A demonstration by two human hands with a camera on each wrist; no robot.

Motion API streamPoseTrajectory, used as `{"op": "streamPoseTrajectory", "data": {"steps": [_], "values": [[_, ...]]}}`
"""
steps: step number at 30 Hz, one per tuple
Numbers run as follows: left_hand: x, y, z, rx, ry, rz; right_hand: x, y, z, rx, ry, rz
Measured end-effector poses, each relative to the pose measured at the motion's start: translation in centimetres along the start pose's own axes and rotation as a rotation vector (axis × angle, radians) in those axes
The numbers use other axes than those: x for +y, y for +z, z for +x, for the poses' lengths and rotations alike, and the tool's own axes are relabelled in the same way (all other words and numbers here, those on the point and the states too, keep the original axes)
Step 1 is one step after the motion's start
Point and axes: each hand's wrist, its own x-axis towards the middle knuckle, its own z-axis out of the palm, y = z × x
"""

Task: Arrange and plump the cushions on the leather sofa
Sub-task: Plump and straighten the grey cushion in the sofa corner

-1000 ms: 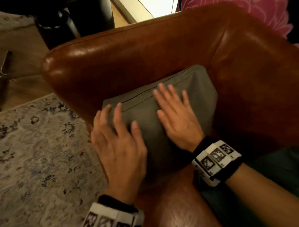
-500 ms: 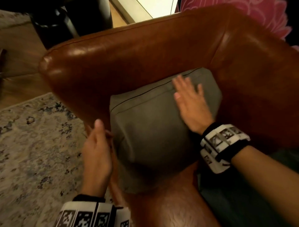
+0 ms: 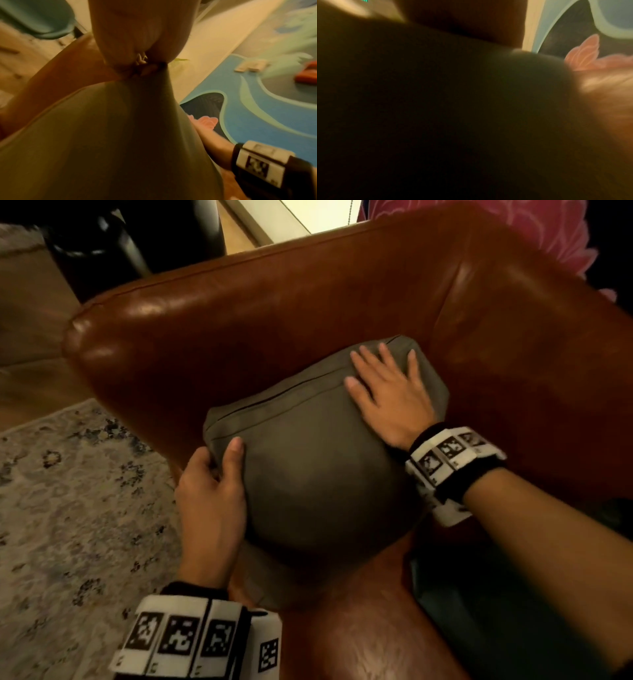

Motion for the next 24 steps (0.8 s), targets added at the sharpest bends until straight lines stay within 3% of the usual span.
{"op": "streamPoseTrajectory", "data": {"steps": [2, 4, 5, 11, 13, 16, 19, 22, 24], "values": [[-0.5, 0.1, 0.0, -0.003, 0.008, -0.034, -5.1, 0.6, -1.7, -0.019, -0.207, 0.102], [-1.0, -0.4, -0.3, -0.016, 0.013, -0.069, -8.7, 1.8, -3.8, -0.055, -0.484, 0.014], [-1.1, -0.8, -0.5, -0.019, 0.008, -0.092, -8.6, 2.0, -3.7, -0.061, -0.531, -0.032], [-1.0, -1.5, 0.2, -0.065, 0.072, -0.083, 3.5, 1.1, -1.0, 0.055, -0.101, -0.051], [-0.9, -0.8, 0.2, -0.02, 0.08, -0.059, 4.3, 1.3, -1.5, 0.124, -0.036, -0.068], [-0.9, -0.7, -0.7, 0.034, 0.027, -0.15, 1.5, 2.8, -4.6, 0.276, 0.103, 0.13], [-1.2, -0.3, -4.4, -0.01, 0.042, -0.217, -3.4, 6.7, -10.9, 0.338, -0.106, 0.204], [-2.6, 1.1, -7.9, 0.051, 0.086, 0.074, -7.0, 11.3, -15.9, 0.374, -0.328, 0.099], [-3.8, 1.6, -7.8, 0.127, 0.111, 0.101, -6.3, 12.6, -16.1, 0.413, -0.378, 0.055]]}}
